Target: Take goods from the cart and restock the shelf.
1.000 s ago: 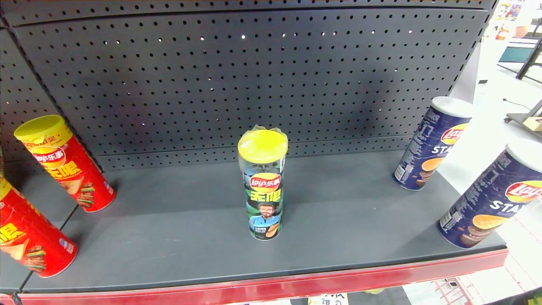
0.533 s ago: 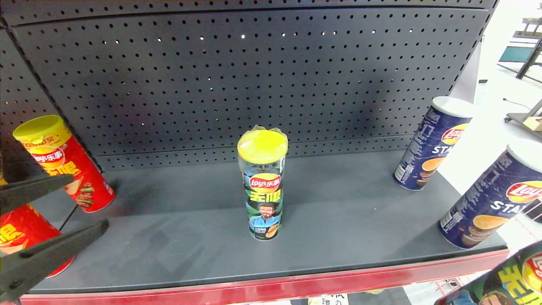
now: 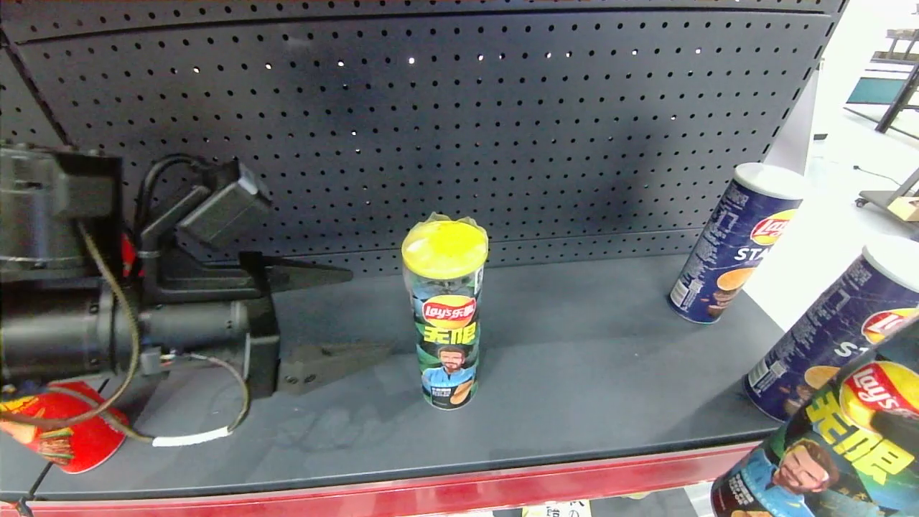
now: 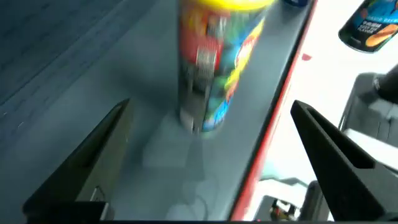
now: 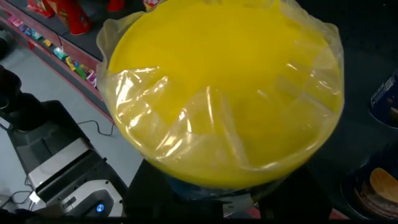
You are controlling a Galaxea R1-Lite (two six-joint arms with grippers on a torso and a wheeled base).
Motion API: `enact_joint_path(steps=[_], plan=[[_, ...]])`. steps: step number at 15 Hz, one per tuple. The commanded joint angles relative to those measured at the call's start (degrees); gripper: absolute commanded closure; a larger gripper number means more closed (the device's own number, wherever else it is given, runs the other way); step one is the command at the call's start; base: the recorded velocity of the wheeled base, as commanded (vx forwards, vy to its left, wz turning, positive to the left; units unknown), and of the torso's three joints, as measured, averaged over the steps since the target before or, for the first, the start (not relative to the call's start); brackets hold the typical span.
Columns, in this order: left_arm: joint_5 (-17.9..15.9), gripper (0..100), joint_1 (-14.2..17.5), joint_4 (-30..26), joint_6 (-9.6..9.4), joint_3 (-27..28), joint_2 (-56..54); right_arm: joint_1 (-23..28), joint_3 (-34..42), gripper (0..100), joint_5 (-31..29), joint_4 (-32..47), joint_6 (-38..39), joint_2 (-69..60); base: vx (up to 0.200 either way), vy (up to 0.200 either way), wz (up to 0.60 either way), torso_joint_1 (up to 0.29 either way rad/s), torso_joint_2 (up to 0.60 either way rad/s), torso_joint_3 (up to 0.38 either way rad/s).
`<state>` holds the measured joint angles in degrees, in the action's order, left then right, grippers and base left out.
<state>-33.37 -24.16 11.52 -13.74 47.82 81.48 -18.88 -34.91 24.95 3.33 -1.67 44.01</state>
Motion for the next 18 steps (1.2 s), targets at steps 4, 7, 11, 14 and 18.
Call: enact_joint_path(steps=[4,7,11,14,18], plan=[[-1.44,0,-2.38,3.42,-1.03,6.40,11.24,0.07,0.46,100,-0.08,0.10,0.00,0.46,0.000,0.000,0.00,0.000,0.00,0.000],[-1.70,0,-3.70,4.65,-0.94,7.37,13.00,0.16,0.90,100,-0.17,0.19,0.09,0.11,0.000,0.000,0.00,0.000,0.00,0.000],[-1.61,0,-4.84,6.15,-0.68,11.41,16.78,0.25,0.99,100,-0.17,0.19,0.00,-0.15,0.000,0.000,0.00,0.000,0.00,0.000],[-1.61,0,-5.98,6.15,-0.41,11.59,17.13,0.25,0.99,100,-0.26,0.19,0.00,-0.15,0.000,0.000,0.00,0.000,0.00,0.000],[-1.70,0,-7.04,6.15,0.47,12.03,17.04,0.25,1.08,100,-0.26,0.19,0.00,-0.06,0.000,0.000,0.00,0.000,0.00,0.000]])
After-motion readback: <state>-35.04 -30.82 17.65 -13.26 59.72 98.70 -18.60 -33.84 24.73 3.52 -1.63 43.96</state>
